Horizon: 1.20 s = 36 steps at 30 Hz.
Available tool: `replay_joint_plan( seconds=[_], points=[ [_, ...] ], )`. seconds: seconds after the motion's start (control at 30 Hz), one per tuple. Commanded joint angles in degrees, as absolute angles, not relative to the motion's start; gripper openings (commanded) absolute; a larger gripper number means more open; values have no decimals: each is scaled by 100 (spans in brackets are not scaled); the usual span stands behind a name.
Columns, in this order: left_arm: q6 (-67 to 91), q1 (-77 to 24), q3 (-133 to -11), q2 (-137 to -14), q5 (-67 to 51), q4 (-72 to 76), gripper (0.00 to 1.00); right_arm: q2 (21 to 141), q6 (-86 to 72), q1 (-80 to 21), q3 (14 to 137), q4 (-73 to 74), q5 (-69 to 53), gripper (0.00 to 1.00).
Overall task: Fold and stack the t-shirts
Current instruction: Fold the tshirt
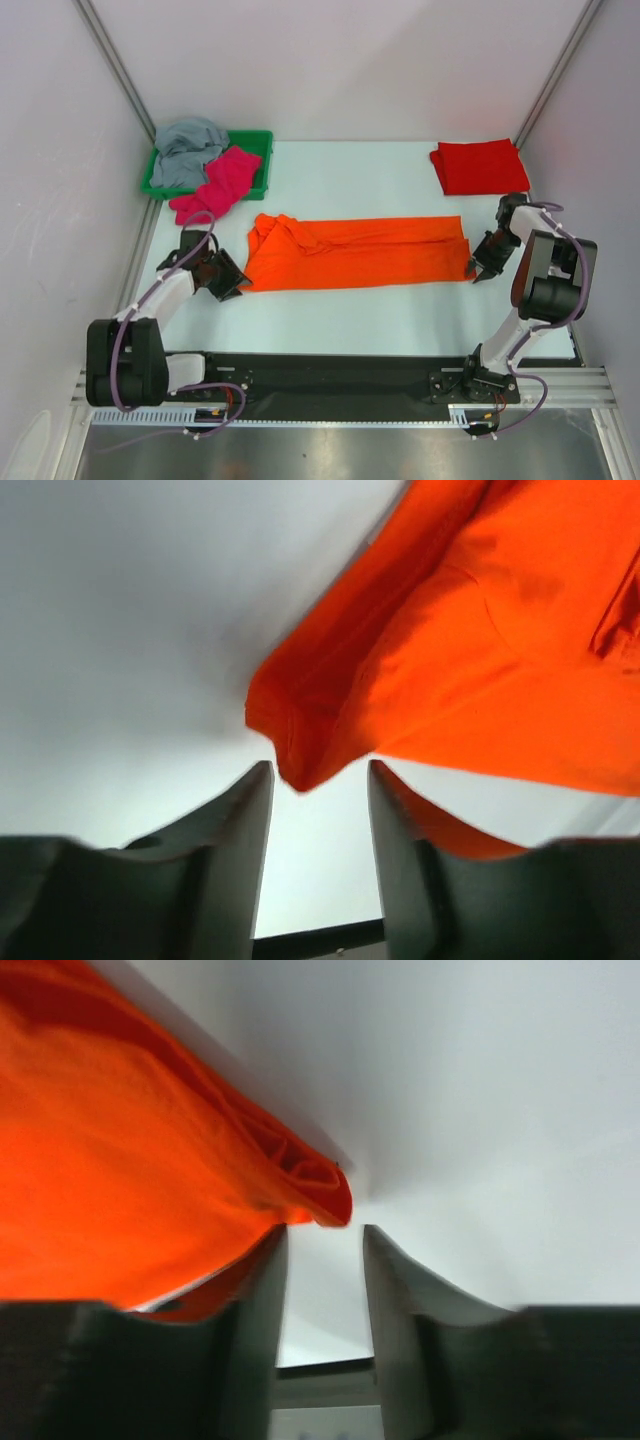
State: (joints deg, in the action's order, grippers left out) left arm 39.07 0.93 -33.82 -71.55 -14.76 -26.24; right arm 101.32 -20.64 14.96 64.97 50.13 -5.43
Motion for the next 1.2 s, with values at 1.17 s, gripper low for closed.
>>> replay_joint_plan(
  seconds=[1.17],
  points=[
    [4781,-2224,-7154,-10547,-748,-2171,53,8877,-1811,193,7866,6205,62,64]
  ],
)
